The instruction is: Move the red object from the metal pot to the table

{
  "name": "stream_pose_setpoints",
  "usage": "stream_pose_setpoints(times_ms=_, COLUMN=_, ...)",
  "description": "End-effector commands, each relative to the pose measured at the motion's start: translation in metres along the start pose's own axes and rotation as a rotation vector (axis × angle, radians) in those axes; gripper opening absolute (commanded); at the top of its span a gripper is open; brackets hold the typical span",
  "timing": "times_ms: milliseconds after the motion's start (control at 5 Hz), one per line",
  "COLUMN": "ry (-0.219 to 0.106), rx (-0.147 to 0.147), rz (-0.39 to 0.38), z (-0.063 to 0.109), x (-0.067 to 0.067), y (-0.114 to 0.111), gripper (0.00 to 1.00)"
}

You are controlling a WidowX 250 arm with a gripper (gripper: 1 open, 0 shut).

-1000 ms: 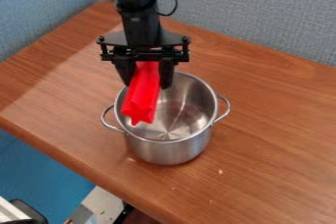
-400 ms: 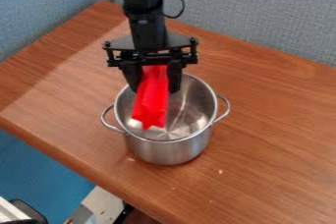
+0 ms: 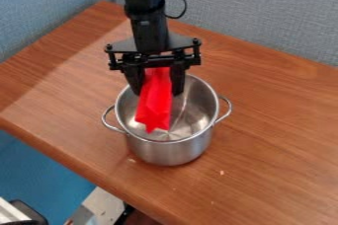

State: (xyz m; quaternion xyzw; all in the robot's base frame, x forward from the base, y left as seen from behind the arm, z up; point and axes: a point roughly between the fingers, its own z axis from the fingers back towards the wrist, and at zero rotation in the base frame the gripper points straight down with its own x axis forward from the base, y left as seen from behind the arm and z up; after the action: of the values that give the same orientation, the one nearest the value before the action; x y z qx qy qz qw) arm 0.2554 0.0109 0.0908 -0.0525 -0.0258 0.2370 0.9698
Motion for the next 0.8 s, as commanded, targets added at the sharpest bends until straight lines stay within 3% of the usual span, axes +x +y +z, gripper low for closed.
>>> stream_pose_setpoints(times_ms=0, ry=-0.043, rx=-0.038, rz=-0.049, z=0.016, x=0.011, y=-0.008, gripper=0.00)
stream_pose_setpoints(times_ms=200, ry=-0.028, rx=-0.088, rz=-0.089, z=0.032, x=0.025, y=-0.022, gripper=0.00)
stream_pose_setpoints(times_ms=400, ry=-0.049, rx=-0.110, rz=-0.117, z=0.052, x=0.043, y=-0.033, gripper=0.00)
stream_pose_setpoints(times_ms=600, ry=-0.055, rx=-0.133, rz=-0.215, z=0.064, x=0.055, y=-0.042, gripper=0.00)
